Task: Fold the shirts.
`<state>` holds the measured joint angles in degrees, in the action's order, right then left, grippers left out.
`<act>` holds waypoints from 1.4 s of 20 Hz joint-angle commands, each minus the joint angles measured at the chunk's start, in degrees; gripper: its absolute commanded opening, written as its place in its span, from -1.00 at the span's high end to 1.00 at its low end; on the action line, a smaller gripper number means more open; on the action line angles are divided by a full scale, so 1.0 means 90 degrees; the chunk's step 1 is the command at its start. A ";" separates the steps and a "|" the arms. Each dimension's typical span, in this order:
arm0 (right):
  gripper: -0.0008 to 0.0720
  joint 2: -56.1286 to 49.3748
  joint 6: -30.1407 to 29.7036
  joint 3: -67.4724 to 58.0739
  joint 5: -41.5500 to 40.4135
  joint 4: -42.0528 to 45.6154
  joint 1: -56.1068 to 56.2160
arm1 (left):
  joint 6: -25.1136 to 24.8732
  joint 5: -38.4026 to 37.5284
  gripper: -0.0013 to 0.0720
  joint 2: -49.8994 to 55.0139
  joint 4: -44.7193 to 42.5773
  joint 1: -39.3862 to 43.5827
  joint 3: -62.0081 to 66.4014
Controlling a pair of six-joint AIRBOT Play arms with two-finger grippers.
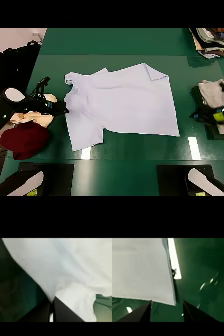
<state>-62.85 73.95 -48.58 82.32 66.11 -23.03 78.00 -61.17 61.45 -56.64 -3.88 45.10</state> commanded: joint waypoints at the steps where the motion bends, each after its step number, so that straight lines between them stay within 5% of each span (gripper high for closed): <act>1: -0.29 -0.0233 -0.0095 0.1020 -0.0304 0.0046 -0.0500 | -0.0044 0.0024 0.89 -0.0100 0.0015 0.0002 0.0022; 9: -0.19 -0.1209 -0.0675 0.1559 -0.0580 -0.1231 -0.0493 | -0.0044 0.0078 0.89 -0.0100 0.0015 0.0002 0.0022; 14: 0.76 -0.1248 -0.0908 0.1557 -0.0522 -0.1212 0.0070 | -0.0041 -0.0034 0.89 -0.0104 0.0015 0.0002 0.0027; 16: 0.93 -0.1246 -0.0962 0.1481 -0.0517 -0.1217 0.0469 | -0.0032 -0.0107 0.89 -0.0219 0.0000 0.0002 0.0068; 21: 0.93 -0.0180 -0.0746 0.0024 -0.0491 -0.1239 0.1209 | 0.0024 -0.0505 0.89 -0.1219 -0.0092 0.0002 0.1331; 28: 0.93 0.1387 -0.0410 -0.3949 -0.1515 -0.1158 0.1331 | 0.0192 -0.1224 0.89 -0.1530 -0.0090 0.0002 0.5544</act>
<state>-55.24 69.10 -71.11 73.82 55.33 -11.49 79.09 -70.24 48.51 -57.36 -3.86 80.82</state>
